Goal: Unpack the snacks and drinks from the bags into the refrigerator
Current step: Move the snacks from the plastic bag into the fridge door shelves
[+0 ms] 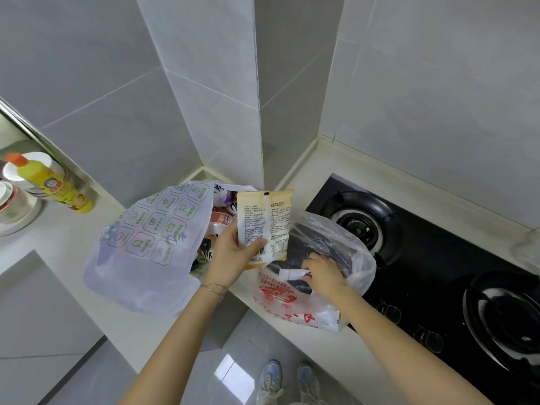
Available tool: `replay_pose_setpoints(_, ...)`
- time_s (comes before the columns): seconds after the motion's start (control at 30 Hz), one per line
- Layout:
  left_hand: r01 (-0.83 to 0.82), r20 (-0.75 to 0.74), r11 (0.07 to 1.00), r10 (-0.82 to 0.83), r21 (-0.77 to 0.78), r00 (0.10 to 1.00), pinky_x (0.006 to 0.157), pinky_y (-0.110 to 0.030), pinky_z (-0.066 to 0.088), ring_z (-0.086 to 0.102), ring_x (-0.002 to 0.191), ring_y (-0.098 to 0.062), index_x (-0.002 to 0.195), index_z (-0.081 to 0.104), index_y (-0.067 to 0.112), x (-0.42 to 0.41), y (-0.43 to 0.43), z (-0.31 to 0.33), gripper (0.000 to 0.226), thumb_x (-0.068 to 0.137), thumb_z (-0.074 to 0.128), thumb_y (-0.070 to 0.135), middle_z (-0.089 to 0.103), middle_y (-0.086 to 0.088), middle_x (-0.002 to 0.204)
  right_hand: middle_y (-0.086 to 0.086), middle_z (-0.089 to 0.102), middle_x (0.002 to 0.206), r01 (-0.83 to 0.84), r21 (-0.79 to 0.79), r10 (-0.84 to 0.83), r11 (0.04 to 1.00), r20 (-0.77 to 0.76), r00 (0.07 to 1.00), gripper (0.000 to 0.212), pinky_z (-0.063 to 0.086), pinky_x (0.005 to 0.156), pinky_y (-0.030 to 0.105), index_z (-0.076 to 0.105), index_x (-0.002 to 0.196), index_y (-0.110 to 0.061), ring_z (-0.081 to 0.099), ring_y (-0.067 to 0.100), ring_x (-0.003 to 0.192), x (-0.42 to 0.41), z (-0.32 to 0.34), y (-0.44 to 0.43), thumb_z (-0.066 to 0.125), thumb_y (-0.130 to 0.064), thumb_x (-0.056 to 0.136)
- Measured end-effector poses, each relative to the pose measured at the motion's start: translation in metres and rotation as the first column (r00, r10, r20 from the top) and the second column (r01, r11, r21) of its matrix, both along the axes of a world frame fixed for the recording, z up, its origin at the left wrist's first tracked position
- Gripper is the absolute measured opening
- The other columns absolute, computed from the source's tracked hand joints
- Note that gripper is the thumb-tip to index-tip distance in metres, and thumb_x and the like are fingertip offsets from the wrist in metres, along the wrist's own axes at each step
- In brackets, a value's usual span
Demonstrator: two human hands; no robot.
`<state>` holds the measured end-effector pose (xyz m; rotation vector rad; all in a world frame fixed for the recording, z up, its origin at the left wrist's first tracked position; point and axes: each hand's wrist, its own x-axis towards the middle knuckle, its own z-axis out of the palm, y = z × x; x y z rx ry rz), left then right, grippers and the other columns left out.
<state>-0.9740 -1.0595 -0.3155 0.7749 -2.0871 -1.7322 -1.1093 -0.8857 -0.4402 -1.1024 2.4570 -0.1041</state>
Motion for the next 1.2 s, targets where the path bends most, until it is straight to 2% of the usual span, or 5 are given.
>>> replay_pose_setpoints(0.3, -0.061, -0.077, 0.992, 0.07, 0.109, 0.995, 0.073, -0.02, 0.056, 0.069, 0.094, -0.005, 0.113, 0.062, 0.014, -0.002, -0.014, 0.02, 0.033, 0.083, 0.071, 0.002, 0.069, 0.006, 0.108, -0.002, 0.066, 0.088, 0.387, -0.443, -0.304, 0.809, 0.25, 0.919, 0.016, 0.049, 0.066, 0.04, 0.055, 0.107, -0.018, 0.061, 0.021, 0.076, 0.005, 0.062, -0.013, 0.056, -0.03, 0.095)
replay_pose_setpoints(0.67, -0.05, -0.157, 0.984, 0.077, 0.17, 0.985, 0.072, -0.02, 0.055, 0.069, 0.097, -0.012, 0.117, 0.06, 0.011, 0.018, -0.007, 0.037, 0.032, 0.087, 0.065, 0.0, 0.07, 0.003, 0.111, 0.004, 0.072, 0.095, 0.786, -0.545, -0.249, 0.291, 0.75, 0.613, 0.021, 0.058, 0.075, 0.042, 0.058, 0.109, -0.01, 0.071, 0.024, 0.082, 0.027, 0.139, -0.011, 0.065, -0.018, 0.091)
replay_pose_setpoints(0.8, -0.114, -0.17, 0.976, 0.146, 0.185, 0.975, 0.077, -0.026, 0.057, 0.069, 0.101, -0.016, 0.121, 0.057, 0.01, 0.033, 0.007, 0.037, 0.037, 0.086, 0.067, 0.002, 0.07, -0.001, 0.115, -0.002, 0.072, 0.083, 0.771, -0.567, -0.216, 0.29, 0.746, 0.63, 0.019, 0.051, 0.057, 0.018, 0.06, 0.105, -0.006, 0.069, 0.007, 0.066, 0.039, 0.148, -0.003, 0.064, -0.018, 0.091)
replay_pose_setpoints(1.0, -0.308, -0.166, 0.939, 0.331, 0.151, 0.929, 0.085, -0.04, 0.057, 0.068, 0.102, -0.02, 0.116, 0.056, 0.019, 0.064, 0.052, 0.037, 0.039, 0.083, 0.073, 0.006, 0.068, -0.003, 0.115, 0.004, 0.075, 0.084, 0.729, -0.534, -0.09, 0.429, 0.777, 0.623, 0.02, 0.056, 0.071, 0.044, 0.062, 0.103, -0.007, 0.071, 0.028, 0.075, 0.054, 0.152, 0.019, 0.067, -0.021, 0.089)
replay_pose_setpoints(1.2, -0.523, -0.17, 0.829, 0.555, 0.199, 0.815, 0.08, -0.031, 0.059, 0.069, 0.099, -0.017, 0.119, 0.056, 0.014, 0.118, 0.116, 0.038, 0.04, 0.084, 0.071, 0.005, 0.07, -0.001, 0.112, -0.003, 0.073, 0.078, 0.573, -0.575, 0.093, 0.584, 0.749, 0.656, 0.017, 0.054, 0.059, 0.024, 0.061, 0.101, -0.01, 0.069, 0.009, 0.065, 0.082, 0.17, 0.039, 0.068, -0.019, 0.089)
